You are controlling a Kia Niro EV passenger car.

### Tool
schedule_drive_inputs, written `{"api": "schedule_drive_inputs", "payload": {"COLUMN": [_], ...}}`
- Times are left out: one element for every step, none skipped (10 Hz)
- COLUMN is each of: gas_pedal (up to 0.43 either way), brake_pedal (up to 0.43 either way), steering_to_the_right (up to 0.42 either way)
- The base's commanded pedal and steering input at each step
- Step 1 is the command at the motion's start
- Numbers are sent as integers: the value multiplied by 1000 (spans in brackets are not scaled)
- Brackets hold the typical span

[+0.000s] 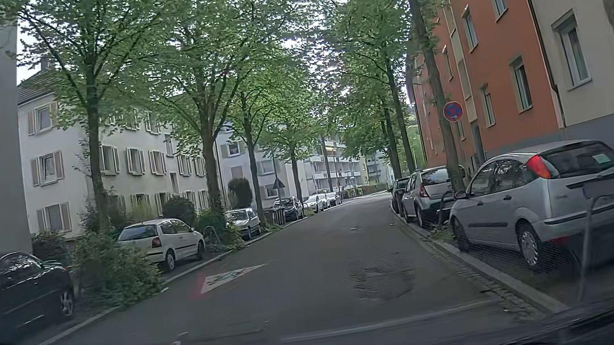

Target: Follow the waypoints while adhering to traffic rules and regulations

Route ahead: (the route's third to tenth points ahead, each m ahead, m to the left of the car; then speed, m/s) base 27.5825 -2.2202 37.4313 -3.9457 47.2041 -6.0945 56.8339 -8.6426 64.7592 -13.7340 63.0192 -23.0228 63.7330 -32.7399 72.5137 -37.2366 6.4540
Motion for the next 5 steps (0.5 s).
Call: {"api": "schedule_drive_inputs", "payload": {"gas_pedal": [59, 59, 59, 59, 59], "brake_pedal": [0, 0, 0, 0, 0], "steering_to_the_right": [15, 13, 14, 16, 16]}}
